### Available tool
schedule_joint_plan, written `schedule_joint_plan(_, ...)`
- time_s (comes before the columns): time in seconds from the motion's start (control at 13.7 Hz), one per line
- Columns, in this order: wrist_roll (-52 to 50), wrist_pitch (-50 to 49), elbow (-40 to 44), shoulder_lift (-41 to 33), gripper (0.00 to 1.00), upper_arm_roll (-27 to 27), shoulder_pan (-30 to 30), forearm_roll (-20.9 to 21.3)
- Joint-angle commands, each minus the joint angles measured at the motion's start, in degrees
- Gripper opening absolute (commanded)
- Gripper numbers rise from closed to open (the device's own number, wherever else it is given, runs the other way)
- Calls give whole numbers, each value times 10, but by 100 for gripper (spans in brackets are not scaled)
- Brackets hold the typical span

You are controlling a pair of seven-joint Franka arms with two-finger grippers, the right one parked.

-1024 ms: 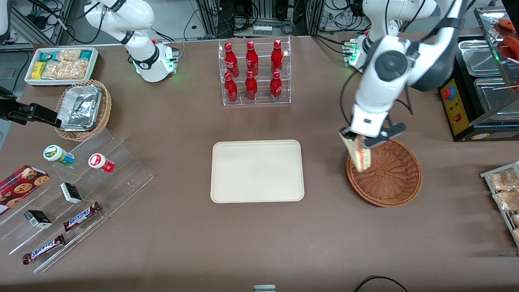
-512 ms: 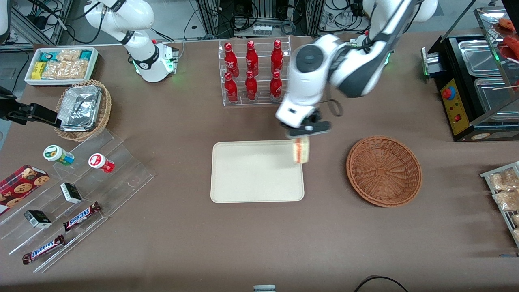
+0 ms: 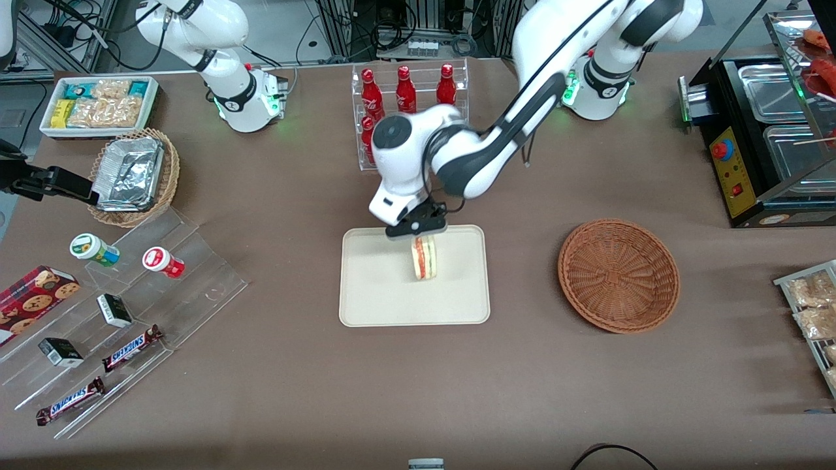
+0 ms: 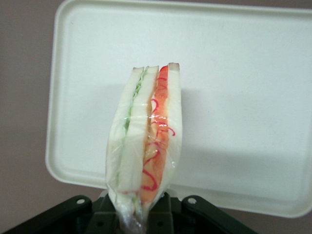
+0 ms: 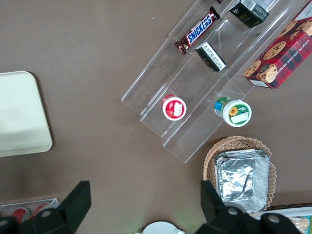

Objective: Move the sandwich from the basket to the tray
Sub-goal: 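Lower the sandwich onto the white tray and open the left gripper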

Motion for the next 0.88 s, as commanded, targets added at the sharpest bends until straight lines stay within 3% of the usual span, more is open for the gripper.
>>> schedule_joint_plan(0.0, -11, -10, 66, 57, 0, 6, -21, 27)
schedule_joint_plan(0.29, -12, 50, 71, 81, 0, 7, -28, 39)
schedule_joint_plan(0.8, -12, 50, 71, 91, 0, 25, -28, 66)
